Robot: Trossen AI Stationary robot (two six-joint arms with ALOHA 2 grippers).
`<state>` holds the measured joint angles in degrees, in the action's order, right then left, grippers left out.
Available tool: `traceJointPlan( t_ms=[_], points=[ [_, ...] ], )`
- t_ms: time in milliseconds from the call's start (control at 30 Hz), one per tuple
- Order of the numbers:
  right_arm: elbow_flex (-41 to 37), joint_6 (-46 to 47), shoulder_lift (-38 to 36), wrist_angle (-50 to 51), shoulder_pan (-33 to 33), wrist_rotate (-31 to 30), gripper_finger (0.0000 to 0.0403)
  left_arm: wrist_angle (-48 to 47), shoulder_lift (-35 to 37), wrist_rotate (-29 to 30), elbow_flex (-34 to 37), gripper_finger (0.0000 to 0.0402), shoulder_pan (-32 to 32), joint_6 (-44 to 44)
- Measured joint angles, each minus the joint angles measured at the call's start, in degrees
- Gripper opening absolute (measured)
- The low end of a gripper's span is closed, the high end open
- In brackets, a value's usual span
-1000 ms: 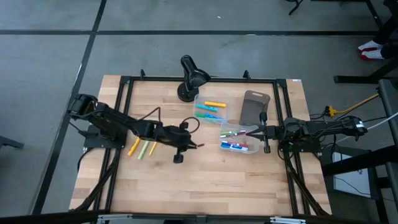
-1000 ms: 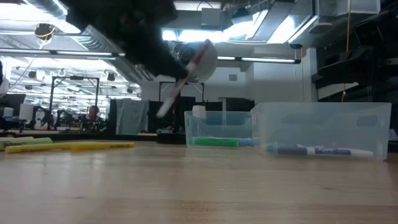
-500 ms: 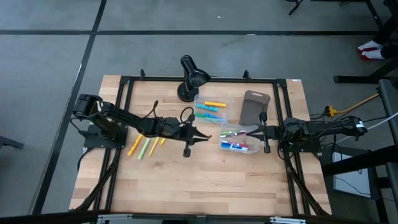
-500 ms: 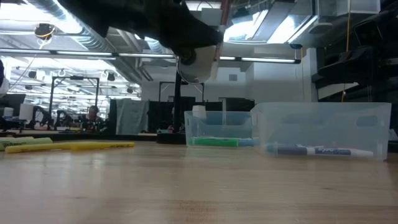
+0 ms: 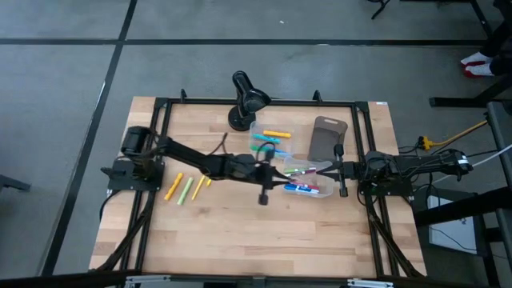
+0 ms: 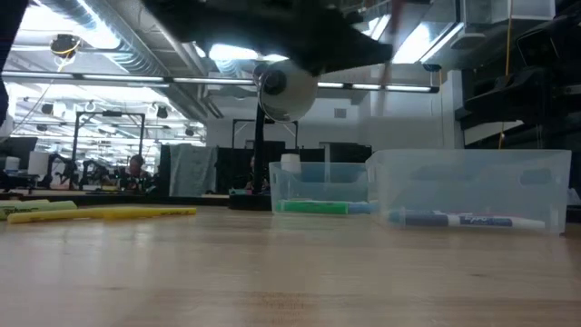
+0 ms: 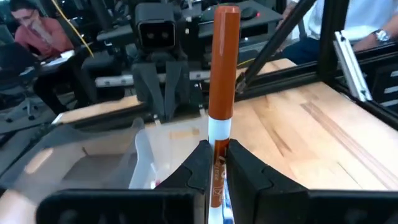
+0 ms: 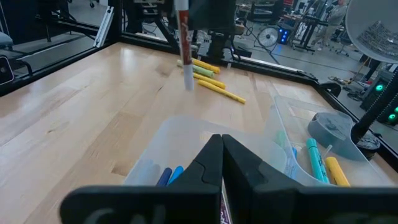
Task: Pick & Place Markers
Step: Put the brown marker pen into the bottom transparent bin
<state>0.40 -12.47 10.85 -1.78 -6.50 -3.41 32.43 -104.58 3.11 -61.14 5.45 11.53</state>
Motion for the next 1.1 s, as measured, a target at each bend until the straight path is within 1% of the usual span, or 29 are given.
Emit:
traceJointPlan(
  t_ms=[133,267,400,600,700,900,1100],
  points=[
    [0.00,0.00,0.00,0.00,0.00,0.00,0.0007,-5.33,-4.20,0.91,-6.69,0.0026,-0.03,2.48],
    [0.01,0.00,0.01,0.00,0.00,0.00,0.0007,-6.98,-6.91,4.71,-10.41,0.0026,-0.17,5.14],
    [0.02,0.00,0.00,0.00,0.00,0.01,0.0007,-6.98,-8.39,7.70,-12.16,0.0026,-0.69,5.77],
    [0.02,0.00,0.01,0.00,0.00,0.01,0.0007,-6.57,-9.76,8.37,-14.21,0.0026,-2.20,4.89],
    [0.02,0.00,0.01,-0.01,0.00,0.01,0.0007,-7.25,-10.22,9.93,-14.78,0.0026,-2.81,4.81],
    [0.02,0.00,0.01,0.00,0.00,0.01,0.0007,-6.65,-11.44,9.92,-17.99,0.0026,-3.45,4.52],
    [0.02,0.00,0.02,0.00,0.00,0.01,0.0007,-7.74,-11.86,9.20,-18.26,0.0026,-3.33,4.20]
  ],
)
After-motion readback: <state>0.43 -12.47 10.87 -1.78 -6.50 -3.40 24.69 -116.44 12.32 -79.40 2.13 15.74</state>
